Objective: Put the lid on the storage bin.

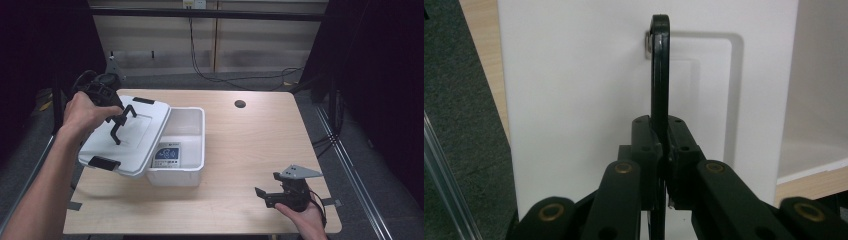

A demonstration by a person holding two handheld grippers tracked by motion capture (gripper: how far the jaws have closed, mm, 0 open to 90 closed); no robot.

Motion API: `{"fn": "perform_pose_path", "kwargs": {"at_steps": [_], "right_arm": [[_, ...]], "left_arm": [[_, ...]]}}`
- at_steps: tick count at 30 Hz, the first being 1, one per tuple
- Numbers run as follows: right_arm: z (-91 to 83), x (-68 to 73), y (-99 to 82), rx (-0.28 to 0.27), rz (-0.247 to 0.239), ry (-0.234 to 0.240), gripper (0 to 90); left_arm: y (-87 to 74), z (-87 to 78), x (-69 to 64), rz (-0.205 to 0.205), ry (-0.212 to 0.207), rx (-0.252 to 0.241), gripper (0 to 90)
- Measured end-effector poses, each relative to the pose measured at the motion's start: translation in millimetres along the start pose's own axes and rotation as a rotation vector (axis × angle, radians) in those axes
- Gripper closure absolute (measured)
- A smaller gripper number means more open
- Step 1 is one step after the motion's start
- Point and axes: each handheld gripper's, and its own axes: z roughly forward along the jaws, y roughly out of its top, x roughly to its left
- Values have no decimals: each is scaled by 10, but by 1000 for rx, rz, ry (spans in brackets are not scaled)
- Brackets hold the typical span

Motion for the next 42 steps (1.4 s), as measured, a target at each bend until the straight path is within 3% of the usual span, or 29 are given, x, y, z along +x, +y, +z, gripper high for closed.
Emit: {"fn": "perform_pose_path", "kwargs": {"at_steps": [4,5,8,20,24,38,42], "right_arm": [[0,-2,0,-2,2,0,145],[-1,-1,0,-2,1,1,144],[-1,-1,0,-2,1,3,144],[3,-4,1,-4,3,8,145],[3,-4,0,-5,0,9,144],[3,0,-1,0,-1,8,145],[4,-2,-1,1,-1,8,144]], "left_arm": [[23,-12,-60,0,3,-9,850],[39,-8,-94,19,-2,1,850],[53,-1,-135,25,-10,8,850],[185,15,-386,20,-21,12,850],[208,14,-458,42,-17,18,850],[256,73,-624,20,-6,19,849],[272,83,-636,-25,-25,12,848]]}}
